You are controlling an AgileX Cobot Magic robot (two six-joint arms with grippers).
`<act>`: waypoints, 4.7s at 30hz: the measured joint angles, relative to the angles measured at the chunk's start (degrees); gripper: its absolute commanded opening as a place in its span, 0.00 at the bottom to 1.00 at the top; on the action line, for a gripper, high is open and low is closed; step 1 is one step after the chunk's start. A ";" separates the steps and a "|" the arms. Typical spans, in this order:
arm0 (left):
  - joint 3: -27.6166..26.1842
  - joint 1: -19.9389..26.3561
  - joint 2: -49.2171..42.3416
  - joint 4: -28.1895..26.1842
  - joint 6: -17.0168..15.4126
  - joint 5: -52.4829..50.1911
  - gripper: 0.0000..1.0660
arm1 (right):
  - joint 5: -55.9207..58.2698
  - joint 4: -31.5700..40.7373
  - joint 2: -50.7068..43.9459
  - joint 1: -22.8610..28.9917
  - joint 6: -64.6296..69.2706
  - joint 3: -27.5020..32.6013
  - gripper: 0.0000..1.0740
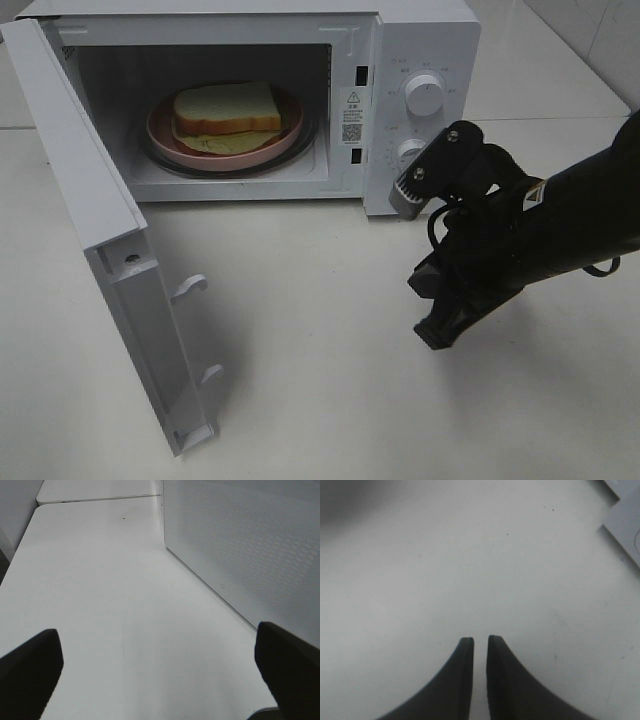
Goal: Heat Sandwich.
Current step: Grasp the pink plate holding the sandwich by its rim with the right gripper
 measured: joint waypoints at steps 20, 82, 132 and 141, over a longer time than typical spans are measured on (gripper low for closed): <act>0.00 0.00 0.00 0.00 0.00 0.00 0.93 | -5.44 -0.29 0.00 0.00 -47.61 0.00 0.52; 0.00 0.00 0.00 0.00 0.00 0.00 0.93 | 18.45 -26.87 30.71 8.65 -27.10 -50.02 0.77; 0.00 0.00 0.00 2.35 0.00 0.00 0.93 | 26.18 -27.16 58.16 9.34 -15.13 -86.57 0.50; 0.00 0.00 0.00 2.81 0.00 0.00 0.93 | 28.30 -27.04 58.16 9.34 -15.13 -86.75 0.00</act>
